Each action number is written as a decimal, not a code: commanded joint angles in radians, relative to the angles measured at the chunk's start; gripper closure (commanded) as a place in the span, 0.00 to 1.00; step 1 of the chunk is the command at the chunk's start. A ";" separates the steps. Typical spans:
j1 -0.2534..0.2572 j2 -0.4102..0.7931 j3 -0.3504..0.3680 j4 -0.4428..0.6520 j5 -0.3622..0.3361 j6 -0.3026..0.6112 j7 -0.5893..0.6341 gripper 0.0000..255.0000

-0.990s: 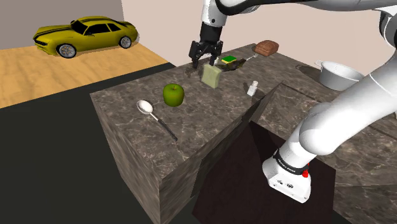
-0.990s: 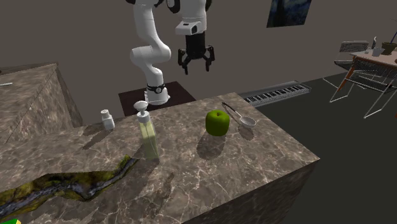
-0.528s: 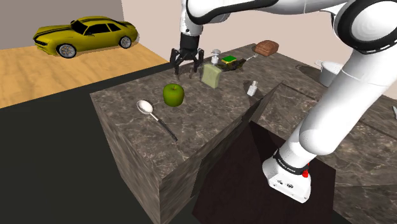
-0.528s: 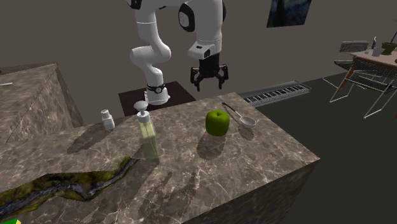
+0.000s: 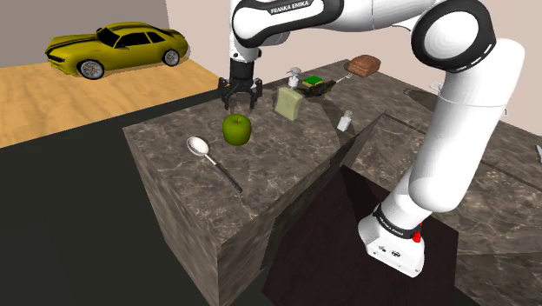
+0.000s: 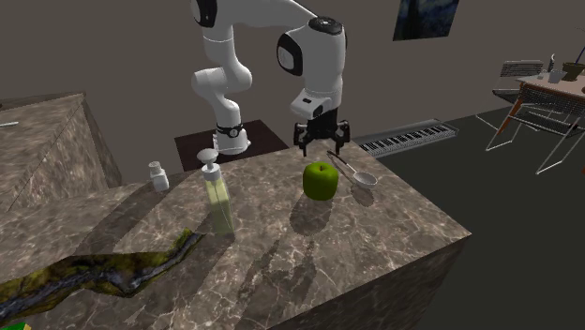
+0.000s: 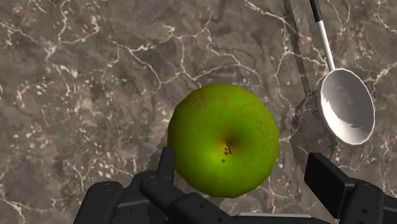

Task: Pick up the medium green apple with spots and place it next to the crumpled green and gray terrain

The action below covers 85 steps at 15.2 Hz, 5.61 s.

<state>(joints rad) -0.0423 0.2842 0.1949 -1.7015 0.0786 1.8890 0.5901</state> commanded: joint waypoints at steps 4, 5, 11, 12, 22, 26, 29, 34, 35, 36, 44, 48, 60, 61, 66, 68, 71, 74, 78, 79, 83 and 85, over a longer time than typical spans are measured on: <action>0.005 0.017 0.001 -0.051 -0.001 0.068 0.002 0.00; 0.005 0.017 0.001 -0.051 -0.001 0.068 0.002 0.00; 0.005 0.017 0.001 -0.051 -0.001 0.068 0.002 0.00; 0.005 0.017 0.001 -0.051 -0.001 0.068 0.002 0.00; 0.005 0.017 0.001 -0.051 -0.001 0.068 0.002 1.00; 0.004 0.001 0.002 -0.019 0.001 0.020 0.005 1.00; 0.003 -0.010 0.003 0.007 0.002 -0.017 0.008 1.00; 0.002 -0.023 0.003 0.057 0.003 -0.079 0.013 1.00; 0.002 -0.025 0.004 0.068 0.003 -0.091 0.014 1.00; 0.002 -0.027 0.004 0.079 0.003 -0.104 0.016 1.00; 0.003 -0.033 0.005 0.178 0.003 -0.209 0.026 1.00; 0.004 -0.030 0.005 0.235 0.002 -0.263 0.032 1.00; -0.054 -0.085 -0.025 0.267 0.010 -0.359 -0.046 1.00; -0.068 -0.101 -0.034 0.247 0.012 -0.357 -0.069 1.00; -0.136 -0.162 -0.082 0.171 0.015 -0.354 -0.185 1.00; -0.162 -0.179 -0.102 0.151 0.014 -0.355 -0.231 1.00; -0.200 -0.197 -0.133 0.131 0.010 -0.358 -0.300 1.00; -0.238 -0.205 -0.165 0.122 0.004 -0.364 -0.369 1.00; -0.287 -0.202 -0.208 0.128 -0.006 -0.375 -0.461 1.00; -0.299 -0.199 -0.219 0.133 -0.008 -0.378 -0.484 1.00; -0.350 -0.175 -0.261 0.165 -0.016 -0.392 -0.576 1.00; -0.375 -0.157 -0.281 0.189 -0.019 -0.401 -0.621 1.00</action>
<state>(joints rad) -0.4052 0.1267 -0.0765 -1.5099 0.0612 1.4865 -0.0076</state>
